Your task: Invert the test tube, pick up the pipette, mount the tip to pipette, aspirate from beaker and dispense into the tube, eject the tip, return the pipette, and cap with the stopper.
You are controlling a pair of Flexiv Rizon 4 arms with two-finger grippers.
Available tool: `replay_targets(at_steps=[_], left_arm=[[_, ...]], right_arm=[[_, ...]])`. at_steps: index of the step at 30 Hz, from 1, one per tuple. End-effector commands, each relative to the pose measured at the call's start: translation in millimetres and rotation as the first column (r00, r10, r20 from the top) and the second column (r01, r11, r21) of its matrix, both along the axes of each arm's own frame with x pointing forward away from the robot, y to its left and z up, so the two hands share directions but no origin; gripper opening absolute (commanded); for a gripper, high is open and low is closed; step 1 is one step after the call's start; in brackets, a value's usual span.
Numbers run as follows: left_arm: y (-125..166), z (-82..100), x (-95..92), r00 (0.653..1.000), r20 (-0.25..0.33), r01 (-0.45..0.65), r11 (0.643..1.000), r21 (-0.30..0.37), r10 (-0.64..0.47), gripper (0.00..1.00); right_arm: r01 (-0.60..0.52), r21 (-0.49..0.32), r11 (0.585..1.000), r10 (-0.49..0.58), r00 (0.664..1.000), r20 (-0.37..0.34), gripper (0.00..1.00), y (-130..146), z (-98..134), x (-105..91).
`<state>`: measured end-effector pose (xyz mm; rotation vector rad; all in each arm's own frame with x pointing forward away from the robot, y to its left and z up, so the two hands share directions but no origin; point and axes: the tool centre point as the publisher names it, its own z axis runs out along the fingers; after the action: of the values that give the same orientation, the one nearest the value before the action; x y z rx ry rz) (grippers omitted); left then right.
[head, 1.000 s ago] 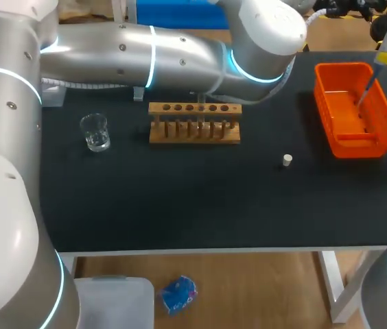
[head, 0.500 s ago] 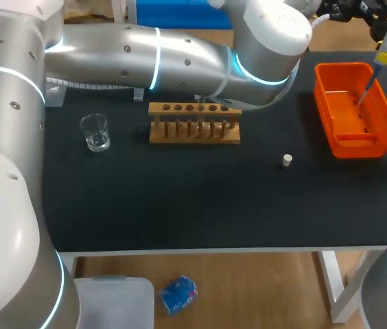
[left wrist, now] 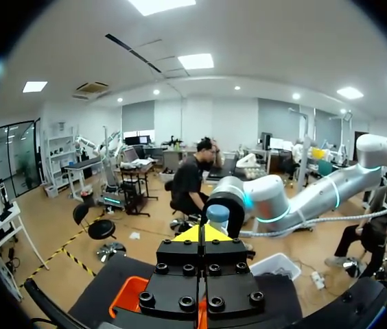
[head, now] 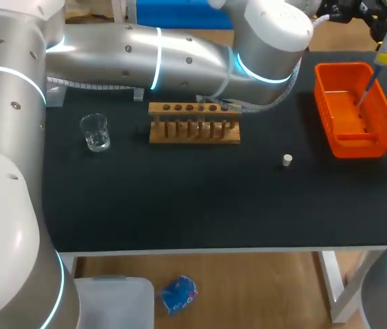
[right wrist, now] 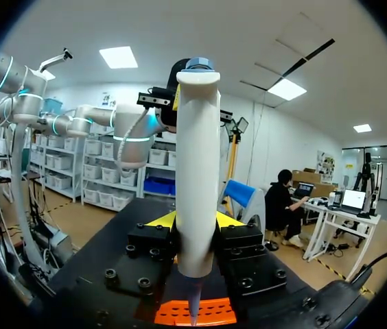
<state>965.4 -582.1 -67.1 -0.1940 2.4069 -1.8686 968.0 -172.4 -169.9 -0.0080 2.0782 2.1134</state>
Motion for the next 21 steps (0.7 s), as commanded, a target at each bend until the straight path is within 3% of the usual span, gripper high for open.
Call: replay_targets(at_steps=[1, 21], left_arm=[[0.4, -5.3, -0.4, 0.999, 0.041, 0.0, 0.97, -0.245, 0.01, 0.0], [1.0, -13.0, -0.5, 0.999, 0.033, 0.0, 0.972, -0.237, 0.008, 0.0]], right_arm=[[-0.007, 0.001, 1.0, 0.007, 1.0, 0.001, 0.0, -1.7, 1.1, 1.8], [-0.007, 0.001, 1.0, 0.007, 1.0, 0.001, 0.0, -1.7, 1.1, 1.8]])
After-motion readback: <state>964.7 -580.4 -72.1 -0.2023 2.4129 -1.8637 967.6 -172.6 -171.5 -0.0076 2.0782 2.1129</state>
